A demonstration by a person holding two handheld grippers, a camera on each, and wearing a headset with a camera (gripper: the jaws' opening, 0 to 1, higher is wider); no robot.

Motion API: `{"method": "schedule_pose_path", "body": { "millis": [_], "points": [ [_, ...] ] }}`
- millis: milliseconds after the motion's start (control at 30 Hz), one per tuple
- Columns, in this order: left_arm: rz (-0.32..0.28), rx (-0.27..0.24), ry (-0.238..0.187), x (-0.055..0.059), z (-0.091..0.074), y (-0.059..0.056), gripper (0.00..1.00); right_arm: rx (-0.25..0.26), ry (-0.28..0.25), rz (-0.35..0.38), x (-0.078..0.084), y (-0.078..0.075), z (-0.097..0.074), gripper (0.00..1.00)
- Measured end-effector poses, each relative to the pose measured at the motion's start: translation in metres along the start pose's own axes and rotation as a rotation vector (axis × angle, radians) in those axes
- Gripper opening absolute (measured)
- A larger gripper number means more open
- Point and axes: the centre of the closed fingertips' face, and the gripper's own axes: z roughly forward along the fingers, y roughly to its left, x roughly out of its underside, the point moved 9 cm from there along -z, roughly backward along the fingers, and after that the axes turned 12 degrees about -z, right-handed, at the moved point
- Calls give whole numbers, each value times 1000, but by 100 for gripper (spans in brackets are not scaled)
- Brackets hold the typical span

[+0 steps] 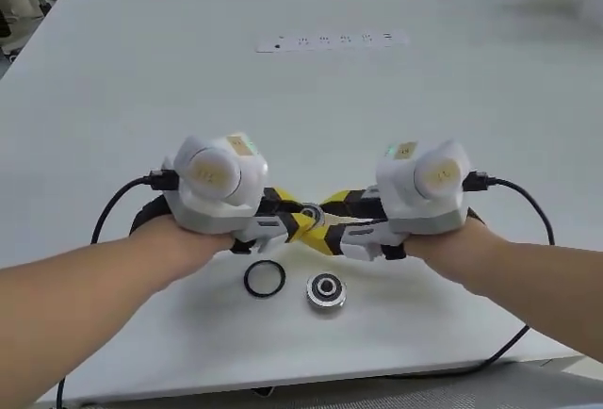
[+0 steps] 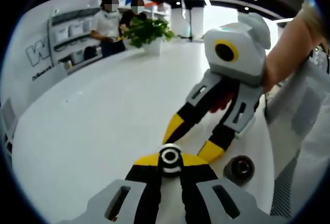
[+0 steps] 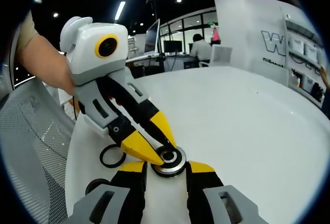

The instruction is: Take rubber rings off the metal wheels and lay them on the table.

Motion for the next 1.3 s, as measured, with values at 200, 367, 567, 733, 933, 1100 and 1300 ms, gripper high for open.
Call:
{"method": "schedule_pose_path", "body": {
  "millis": [200,367,567,733,933,1100,1300],
  "points": [
    [-3,-2,-6,0,-2,-3,14,12,13,-33,0,-1,-3,24],
    [-2,-3,-6,0,-2,-3,14,14,14,-31,3,-1,-6,22],
    [-3,-5,-7,0,-3,-4,14,11,20,-31,4,-1,-8,20],
    [-5,-6,-8,0,-3,-5,14,5,23,-19,5,-2,-10,18],
    [-9,-7,-8,0,-2,-3,14,2,30,4,9,-4,-13,9],
    [-13,-10,-9,0,-2,-4,14,0,25,30,10,-5,-14,6],
    [-15,-13,-9,0,-3,-5,14,-4,19,69,11,-6,-15,0]
  ]
}}
